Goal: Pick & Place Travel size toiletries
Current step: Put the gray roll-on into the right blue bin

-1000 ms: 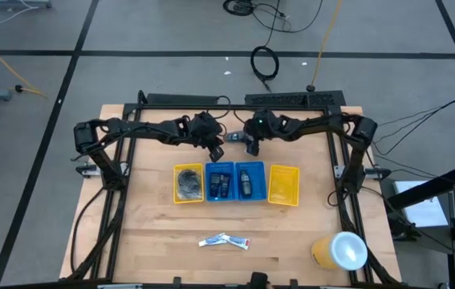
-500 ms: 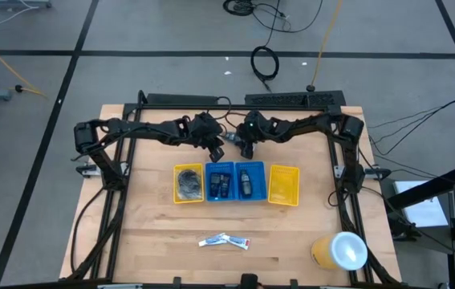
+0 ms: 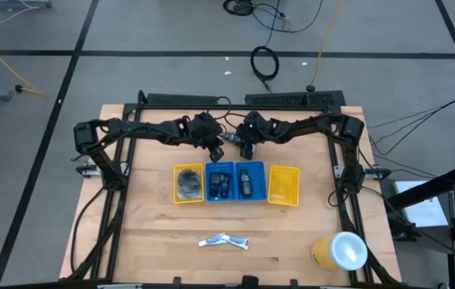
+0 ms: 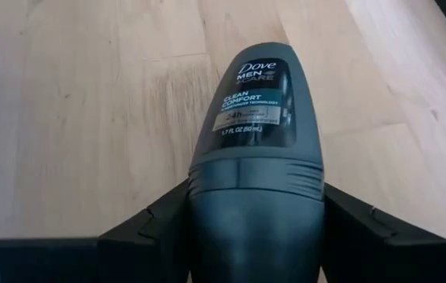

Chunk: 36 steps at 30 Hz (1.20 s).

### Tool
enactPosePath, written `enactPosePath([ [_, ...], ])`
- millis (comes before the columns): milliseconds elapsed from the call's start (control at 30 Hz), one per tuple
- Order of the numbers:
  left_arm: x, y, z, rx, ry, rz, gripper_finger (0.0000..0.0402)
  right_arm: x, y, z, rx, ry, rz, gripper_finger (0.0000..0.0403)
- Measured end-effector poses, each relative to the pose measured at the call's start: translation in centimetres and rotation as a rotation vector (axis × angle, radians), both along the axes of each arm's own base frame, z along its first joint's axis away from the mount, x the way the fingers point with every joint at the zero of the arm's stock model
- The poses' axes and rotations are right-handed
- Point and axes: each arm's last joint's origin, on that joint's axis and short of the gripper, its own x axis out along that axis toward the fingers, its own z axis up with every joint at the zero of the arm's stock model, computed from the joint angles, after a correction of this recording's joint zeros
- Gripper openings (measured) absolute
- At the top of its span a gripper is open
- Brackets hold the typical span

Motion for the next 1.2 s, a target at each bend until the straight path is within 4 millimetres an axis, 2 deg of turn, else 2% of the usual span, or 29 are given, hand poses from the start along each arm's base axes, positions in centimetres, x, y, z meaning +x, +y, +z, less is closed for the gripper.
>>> enactPosePath([
  [300, 0.0, 0.0, -0.1, -0.015, 0.003, 0.006, 0.0026, -0.7, 0.5, 4.7, -0.022, -0.079, -0.057, 0.0197],
  [600, 0.1, -1.2, -0.3, -0.051, 0.03, -0.048, 0.0026, -2.7, 3.6, 8.9, -0.045, 0.013, -0.101, 0.0197],
  [767, 0.4, -2.8, -0.3, -0.042, 0.047, -0.086, 0.0026, -4.0, 6.2, 11.4, -0.007, 0.029, -0.077, 0.0197],
  [900, 0.2, -4.2, 0.7, 0.01, 0.054, -0.082, 0.0026, -5.0, 9.0, 12.8, 0.031, 0.066, -0.064, 0.0197],
  [1033, -0.4, -5.6, 2.8, 0.072, 0.022, -0.074, 0.0026, -5.6, 12.4, 12.9, 0.016, 0.105, -0.06, 0.0197],
  [1200, -1.3, -7.3, 5.2, 0.087, -0.05, -0.113, 0.0026, -6.2, 15.9, 11.7, 0.032, 0.114, -0.066, 0.0197],
])
